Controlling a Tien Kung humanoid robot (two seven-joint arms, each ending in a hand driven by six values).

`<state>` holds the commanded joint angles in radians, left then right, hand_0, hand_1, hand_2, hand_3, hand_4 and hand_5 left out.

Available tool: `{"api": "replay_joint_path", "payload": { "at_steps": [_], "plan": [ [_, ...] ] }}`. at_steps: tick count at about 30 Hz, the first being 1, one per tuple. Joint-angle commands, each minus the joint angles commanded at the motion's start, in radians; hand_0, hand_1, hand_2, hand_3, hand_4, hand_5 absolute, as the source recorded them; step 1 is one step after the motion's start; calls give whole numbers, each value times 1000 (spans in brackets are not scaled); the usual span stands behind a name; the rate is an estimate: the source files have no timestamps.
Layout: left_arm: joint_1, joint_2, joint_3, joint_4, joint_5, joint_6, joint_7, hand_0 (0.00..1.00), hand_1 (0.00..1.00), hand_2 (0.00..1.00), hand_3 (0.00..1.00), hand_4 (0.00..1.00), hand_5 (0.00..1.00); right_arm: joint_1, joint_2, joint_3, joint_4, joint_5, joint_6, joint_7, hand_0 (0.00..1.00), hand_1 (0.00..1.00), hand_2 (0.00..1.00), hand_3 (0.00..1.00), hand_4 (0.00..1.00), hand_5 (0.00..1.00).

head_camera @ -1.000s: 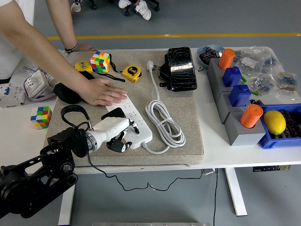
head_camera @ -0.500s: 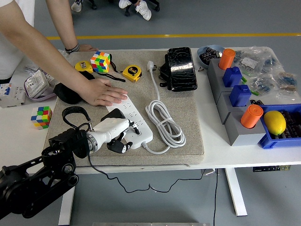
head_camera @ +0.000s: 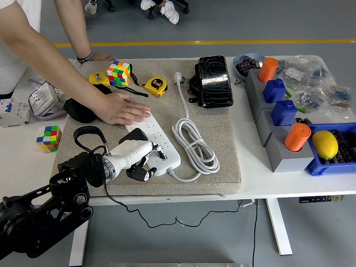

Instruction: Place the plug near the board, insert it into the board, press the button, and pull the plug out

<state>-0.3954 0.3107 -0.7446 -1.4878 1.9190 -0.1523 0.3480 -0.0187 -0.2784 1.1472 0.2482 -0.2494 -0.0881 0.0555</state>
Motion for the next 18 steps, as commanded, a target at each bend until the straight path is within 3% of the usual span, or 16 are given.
{"api": "replay_joint_path", "payload": {
  "at_steps": [7, 8, 13, 14, 15, 18],
  "plan": [
    [28, 10, -93, -45, -125, 55, -97, 53, 36, 122, 676, 676, 2, 0, 2, -2, 0, -1, 1, 0, 486, 545, 538, 507, 831, 358],
    [31, 11, -102, -41, -145, 67, -114, 59, 34, 130, 650, 777, 2, 1, 2, -3, 0, -1, 1, 0, 486, 545, 539, 509, 832, 357],
    [54, 15, -132, 1, -209, 183, -244, 59, 34, 130, 650, 777, 2, 0, 1, -9, 0, 0, 1, 0, 486, 545, 539, 509, 832, 357],
    [57, 16, -135, 9, -219, 205, -264, 146, 77, 200, 596, 791, 57, 1, 0, -10, 0, 0, 1, 0, 488, 546, 538, 507, 831, 358],
    [62, 15, -139, 25, -230, 237, -288, 146, 77, 200, 596, 791, 57, 2, 0, -11, 0, 0, 1, 0, 488, 546, 538, 507, 831, 358],
    [66, 11, -143, 59, -226, 292, -306, 146, 77, 200, 596, 791, 57, 3, 0, -13, -1, 1, 1, 0, 488, 546, 538, 507, 831, 358]
  ]
}}
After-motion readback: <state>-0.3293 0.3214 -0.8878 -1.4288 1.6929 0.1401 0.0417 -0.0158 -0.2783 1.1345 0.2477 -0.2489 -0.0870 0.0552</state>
